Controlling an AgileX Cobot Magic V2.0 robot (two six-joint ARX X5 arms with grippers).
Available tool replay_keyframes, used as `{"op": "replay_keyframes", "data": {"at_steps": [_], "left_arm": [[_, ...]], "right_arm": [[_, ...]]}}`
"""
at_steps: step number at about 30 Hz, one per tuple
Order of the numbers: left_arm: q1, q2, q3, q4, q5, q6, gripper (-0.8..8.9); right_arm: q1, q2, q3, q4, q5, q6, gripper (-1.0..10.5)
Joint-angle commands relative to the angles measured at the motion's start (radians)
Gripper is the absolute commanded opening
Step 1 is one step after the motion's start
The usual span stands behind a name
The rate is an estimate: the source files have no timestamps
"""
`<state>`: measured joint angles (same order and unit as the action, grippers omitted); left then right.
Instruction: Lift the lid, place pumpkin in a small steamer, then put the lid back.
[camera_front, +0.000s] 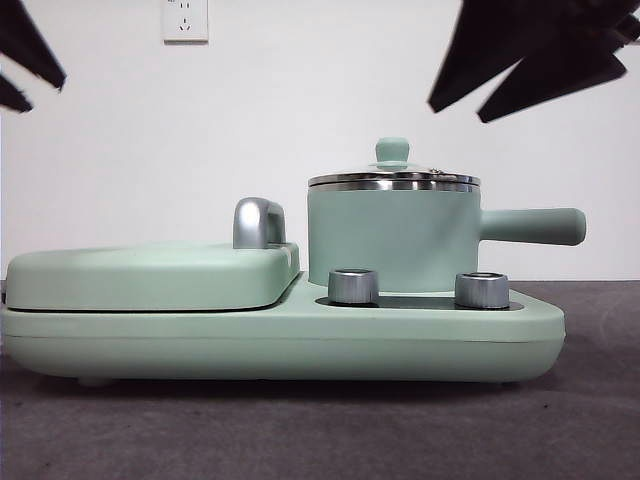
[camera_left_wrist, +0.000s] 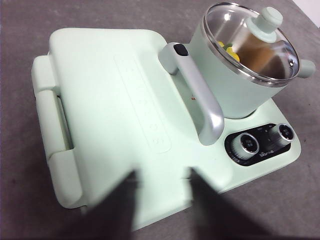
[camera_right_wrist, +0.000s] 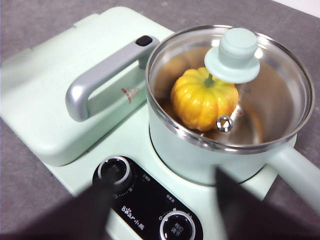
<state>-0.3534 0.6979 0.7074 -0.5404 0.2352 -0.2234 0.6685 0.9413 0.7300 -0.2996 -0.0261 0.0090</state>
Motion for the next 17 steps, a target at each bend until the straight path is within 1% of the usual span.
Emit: {"op": "replay_keyframes", "data": {"at_steps": [1, 4, 17], "left_arm": [[-0.002, 0.0, 0.005, 0.024, 0.003, 0.012, 0.07], [-0.002, -0.005, 0.005, 0.008, 0.002, 0.009, 0.07], [-0.002, -0.014, 0.005, 0.008, 0.002, 0.009, 0.07]], "right_arm": [[0.01, 0.004, 0.006, 0.027, 0.0, 0.013, 0.3], [0.011, 0.003, 0.006, 0.024, -0.019, 0.013, 0.3], [0.01, 0.003, 0.006, 0.027, -0.019, 0.013, 0.3]]}}
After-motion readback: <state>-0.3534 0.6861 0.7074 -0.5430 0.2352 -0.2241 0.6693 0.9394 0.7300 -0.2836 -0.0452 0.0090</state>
